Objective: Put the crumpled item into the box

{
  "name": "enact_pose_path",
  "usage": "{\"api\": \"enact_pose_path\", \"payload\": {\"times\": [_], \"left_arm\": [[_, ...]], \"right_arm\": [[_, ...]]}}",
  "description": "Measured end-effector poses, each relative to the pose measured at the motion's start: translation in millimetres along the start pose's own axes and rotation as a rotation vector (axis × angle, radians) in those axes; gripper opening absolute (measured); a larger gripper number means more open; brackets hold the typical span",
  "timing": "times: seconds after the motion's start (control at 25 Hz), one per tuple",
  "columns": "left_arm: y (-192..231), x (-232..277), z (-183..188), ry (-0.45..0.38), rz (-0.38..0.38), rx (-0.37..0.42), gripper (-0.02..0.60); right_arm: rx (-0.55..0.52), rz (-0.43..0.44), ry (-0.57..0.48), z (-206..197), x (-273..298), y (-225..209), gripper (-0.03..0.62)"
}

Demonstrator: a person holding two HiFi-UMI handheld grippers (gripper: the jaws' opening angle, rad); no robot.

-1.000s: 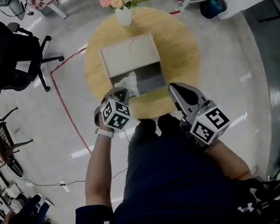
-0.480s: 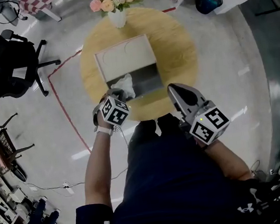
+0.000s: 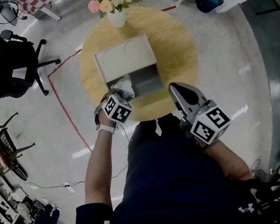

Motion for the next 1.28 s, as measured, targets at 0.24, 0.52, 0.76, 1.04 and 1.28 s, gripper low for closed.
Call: {"api": "enact_pose_path", "payload": {"times": [0.24,0.52,0.76,1.04,1.28], "left_arm": [[3,1,0,-0.027,-0.006,-0.051,0.038],[1,-13,-4,-0.087,-0.021,-0.143,0.132],[-1,-51,-4,-0.207,0.006,-0.222,0.133],[-6,-116,4,-0.399,0.035,-0.310,0.132],[-12,-194,11,-0.633,0.165,-0.376,0.102]], "right_arm": [[-0.009,0.013,0.006,0,1,1,0.005],[-0.033,0.034,0.012,4,2,4,0.005],[-0.060,0.063,0.024,3,4,8,0.005],[-0.103,0.090,0.013,12,3,13,0.005],[-0.147,0.097,-0.023,27,-10,23,0.005]]}}
Point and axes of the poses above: the fingertips, and each gripper's own axes: x forward along the fingers, y to its left, z out of its top, the point moved 5 cm from there along -x, backward along the fingers, and after that the axes turned 15 degrees about y, right-handed, at the moved point
